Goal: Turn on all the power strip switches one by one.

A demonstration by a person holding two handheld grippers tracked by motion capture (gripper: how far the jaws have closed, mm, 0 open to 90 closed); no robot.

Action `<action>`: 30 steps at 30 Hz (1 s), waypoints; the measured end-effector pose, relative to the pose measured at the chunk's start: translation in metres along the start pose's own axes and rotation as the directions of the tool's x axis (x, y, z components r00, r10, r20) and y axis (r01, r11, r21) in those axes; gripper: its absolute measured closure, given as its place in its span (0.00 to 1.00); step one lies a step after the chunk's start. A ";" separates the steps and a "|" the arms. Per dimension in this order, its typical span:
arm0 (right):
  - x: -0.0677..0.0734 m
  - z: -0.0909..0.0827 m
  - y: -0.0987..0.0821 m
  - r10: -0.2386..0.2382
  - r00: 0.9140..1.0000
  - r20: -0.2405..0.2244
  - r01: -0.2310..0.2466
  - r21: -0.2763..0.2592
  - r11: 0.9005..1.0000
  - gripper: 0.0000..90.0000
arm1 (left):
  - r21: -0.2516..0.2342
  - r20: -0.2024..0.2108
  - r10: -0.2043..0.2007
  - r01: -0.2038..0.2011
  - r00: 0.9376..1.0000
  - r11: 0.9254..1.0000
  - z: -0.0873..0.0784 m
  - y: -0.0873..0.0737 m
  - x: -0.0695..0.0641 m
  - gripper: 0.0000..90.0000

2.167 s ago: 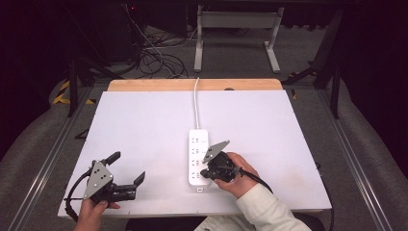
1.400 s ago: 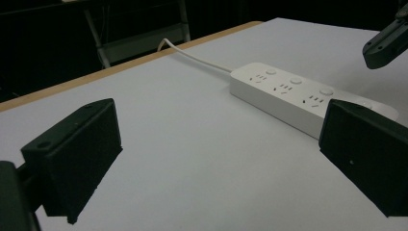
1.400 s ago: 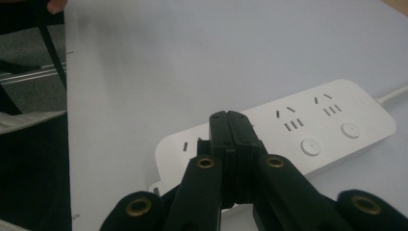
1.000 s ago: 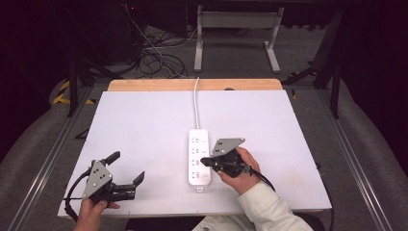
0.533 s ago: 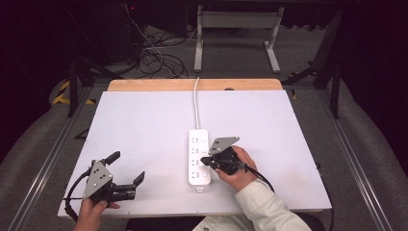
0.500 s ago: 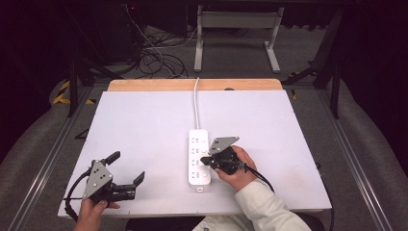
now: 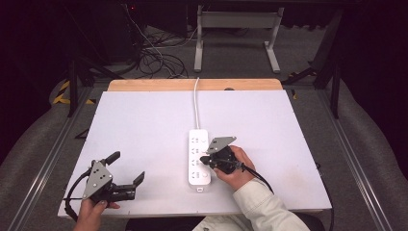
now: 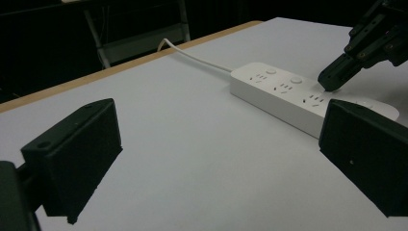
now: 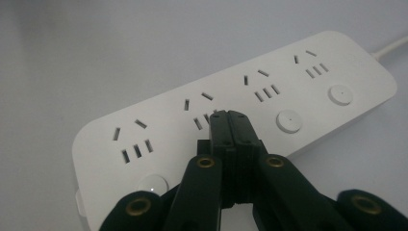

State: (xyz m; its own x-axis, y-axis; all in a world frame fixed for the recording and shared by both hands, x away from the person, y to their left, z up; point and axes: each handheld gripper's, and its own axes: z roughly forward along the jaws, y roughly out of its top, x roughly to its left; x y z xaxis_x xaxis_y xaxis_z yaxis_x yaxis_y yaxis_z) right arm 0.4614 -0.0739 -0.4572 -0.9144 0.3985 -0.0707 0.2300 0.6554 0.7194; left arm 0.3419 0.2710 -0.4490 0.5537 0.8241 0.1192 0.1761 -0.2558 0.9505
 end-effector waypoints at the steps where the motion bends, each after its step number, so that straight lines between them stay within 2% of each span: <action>1: 0.000 0.000 0.000 0.001 1.000 0.000 -0.001 0.003 1.000 1.00 | 0.000 0.000 0.000 0.000 1.000 1.000 0.000 0.000 0.000 0.01; 14: 0.000 0.001 0.000 0.031 1.000 0.003 -0.031 0.014 0.999 1.00 | -0.002 0.002 0.000 0.000 1.000 1.000 0.000 0.000 -0.001 0.01; 17: 0.002 0.002 0.000 0.016 1.000 0.015 -0.017 0.017 1.000 1.00 | -0.002 0.003 -0.001 0.001 1.000 1.000 0.000 0.000 -0.001 0.01; 21: 0.001 0.002 0.000 0.039 0.999 0.010 -0.039 0.018 0.999 1.00 | -0.001 0.000 0.000 0.000 1.000 1.000 0.000 0.000 -0.001 0.01; 30: 0.002 0.002 -0.001 0.047 0.999 0.013 -0.047 0.022 0.999 1.00 | 0.001 -0.002 -0.001 0.001 1.000 1.000 0.000 0.000 -0.001 0.01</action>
State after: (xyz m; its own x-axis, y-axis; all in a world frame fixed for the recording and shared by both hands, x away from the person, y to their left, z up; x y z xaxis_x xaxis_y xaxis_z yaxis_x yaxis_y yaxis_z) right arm 0.4606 -0.0722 -0.4594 -0.8981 0.4373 -0.0460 0.2802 0.6497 0.7066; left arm 0.3418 0.2704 -0.4491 0.5517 0.8255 0.1191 0.1773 -0.2556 0.9504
